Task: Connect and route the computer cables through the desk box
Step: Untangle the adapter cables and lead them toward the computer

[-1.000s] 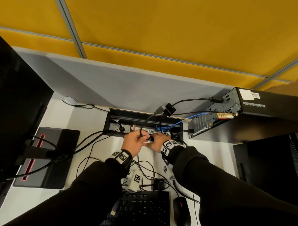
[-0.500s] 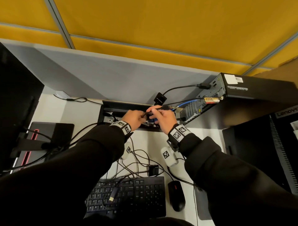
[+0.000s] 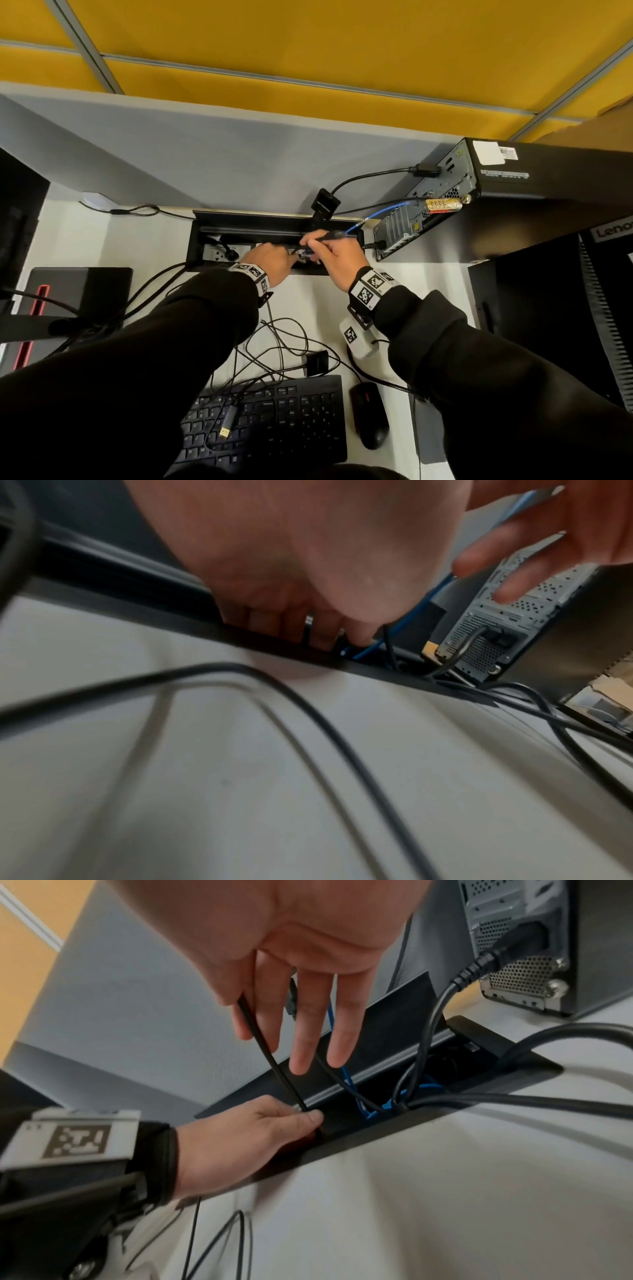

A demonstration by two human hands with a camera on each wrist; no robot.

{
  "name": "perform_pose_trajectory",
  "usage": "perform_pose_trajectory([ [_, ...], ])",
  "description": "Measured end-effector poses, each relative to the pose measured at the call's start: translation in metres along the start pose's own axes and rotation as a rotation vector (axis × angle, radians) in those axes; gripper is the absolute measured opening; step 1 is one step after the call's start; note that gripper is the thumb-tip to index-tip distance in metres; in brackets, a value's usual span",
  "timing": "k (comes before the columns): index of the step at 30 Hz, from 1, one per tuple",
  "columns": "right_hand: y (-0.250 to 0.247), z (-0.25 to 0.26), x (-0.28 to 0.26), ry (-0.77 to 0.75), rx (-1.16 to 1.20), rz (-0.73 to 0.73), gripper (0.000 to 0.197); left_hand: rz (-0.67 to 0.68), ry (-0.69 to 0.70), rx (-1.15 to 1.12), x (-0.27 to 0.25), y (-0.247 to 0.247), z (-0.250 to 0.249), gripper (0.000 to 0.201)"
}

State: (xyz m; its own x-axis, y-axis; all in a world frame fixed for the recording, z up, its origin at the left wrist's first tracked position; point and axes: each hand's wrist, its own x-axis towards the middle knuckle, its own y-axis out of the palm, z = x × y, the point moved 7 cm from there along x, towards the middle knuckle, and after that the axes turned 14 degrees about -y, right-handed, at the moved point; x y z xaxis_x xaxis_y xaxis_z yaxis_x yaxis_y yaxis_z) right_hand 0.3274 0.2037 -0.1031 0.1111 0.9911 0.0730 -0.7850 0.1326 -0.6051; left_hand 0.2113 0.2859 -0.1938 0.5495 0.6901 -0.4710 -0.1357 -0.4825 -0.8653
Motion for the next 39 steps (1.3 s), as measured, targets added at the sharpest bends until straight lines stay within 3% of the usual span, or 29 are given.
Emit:
perform_pose_trajectory([
  [4,0.0,0.001,0.008,0.01,0.02,0.051,0.023,0.079,-0.081,0.038,-0.002,0.008,0.02,0.056],
  [7,0.004,0.001,0.011,0.053,0.09,0.009,0.02,0.146,-0.061,0.017,0.001,0.01,0.019,0.055],
  [11,0.004,0.007,0.012,0.113,0.275,-0.11,0.016,0.086,-0.055,0.075,0.001,0.009,0.016,0.053],
  [15,0.003,0.015,0.005,0.065,0.238,-0.103,0.013,0.118,-0.129,-0.067,0.004,0.018,0.03,0.061],
  [19,0.002,0.01,-0.007,0.081,0.192,-0.06,0.018,0.205,-0.099,-0.046,0.001,0.013,0.031,0.064],
  [23,-0.005,-0.001,-0.023,0.117,0.177,-0.057,0.02,0.015,-0.066,-0.023,-0.028,-0.021,0.034,0.059],
  [26,-0.008,-0.002,-0.031,0.128,0.204,-0.07,0.022,-0.151,-0.038,-0.164,-0.067,-0.046,0.032,0.032],
  [29,-0.008,0.0,-0.036,0.107,0.192,-0.07,0.021,0.039,-0.002,-0.269,-0.113,-0.027,0.008,0.022],
  [32,-0.005,0.002,-0.037,0.137,0.284,-0.073,0.021,0.265,0.105,-0.122,-0.151,0.016,-0.031,0.047],
  [35,-0.006,0.009,-0.037,0.155,0.332,-0.09,0.02,0.268,0.168,0.121,-0.164,0.049,-0.055,0.067],
  [39,-0.008,0.019,-0.034,0.147,0.322,-0.07,0.01,0.235,0.16,0.12,-0.155,0.053,-0.065,0.036],
])
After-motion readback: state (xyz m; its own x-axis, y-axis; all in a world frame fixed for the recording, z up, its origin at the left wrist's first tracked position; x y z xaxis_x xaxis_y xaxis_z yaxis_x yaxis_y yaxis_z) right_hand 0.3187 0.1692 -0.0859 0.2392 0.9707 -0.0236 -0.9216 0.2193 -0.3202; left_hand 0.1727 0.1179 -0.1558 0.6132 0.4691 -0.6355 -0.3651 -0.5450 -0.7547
